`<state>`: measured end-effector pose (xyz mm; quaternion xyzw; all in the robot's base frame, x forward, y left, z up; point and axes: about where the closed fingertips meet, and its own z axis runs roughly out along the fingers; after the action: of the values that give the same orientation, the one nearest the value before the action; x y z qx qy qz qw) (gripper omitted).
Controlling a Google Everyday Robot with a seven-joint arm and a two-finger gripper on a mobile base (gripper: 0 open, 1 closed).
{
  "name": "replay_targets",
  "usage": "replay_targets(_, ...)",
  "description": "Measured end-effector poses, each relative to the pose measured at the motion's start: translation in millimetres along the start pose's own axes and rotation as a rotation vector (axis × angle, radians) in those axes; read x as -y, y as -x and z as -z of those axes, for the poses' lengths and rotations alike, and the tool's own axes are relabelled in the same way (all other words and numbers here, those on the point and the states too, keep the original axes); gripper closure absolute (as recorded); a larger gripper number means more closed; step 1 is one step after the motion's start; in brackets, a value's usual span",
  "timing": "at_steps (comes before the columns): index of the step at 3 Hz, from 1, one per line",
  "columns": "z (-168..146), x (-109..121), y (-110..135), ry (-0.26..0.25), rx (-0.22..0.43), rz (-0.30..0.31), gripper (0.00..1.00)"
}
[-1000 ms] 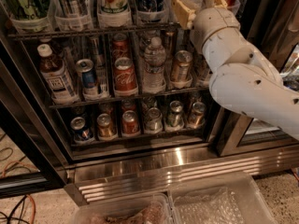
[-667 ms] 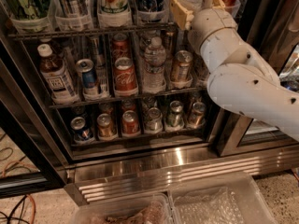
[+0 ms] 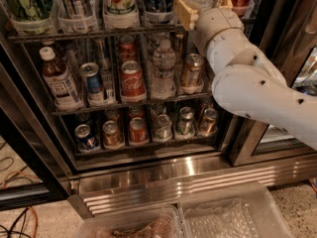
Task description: Pick water bottle from top shelf of fridge
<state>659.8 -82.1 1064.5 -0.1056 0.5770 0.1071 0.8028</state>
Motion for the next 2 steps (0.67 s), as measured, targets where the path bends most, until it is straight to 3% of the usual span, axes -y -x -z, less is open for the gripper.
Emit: replay_targets(2, -6.2, -0.5, 1.9, -0.006, -0.001, 0.002, 0.77)
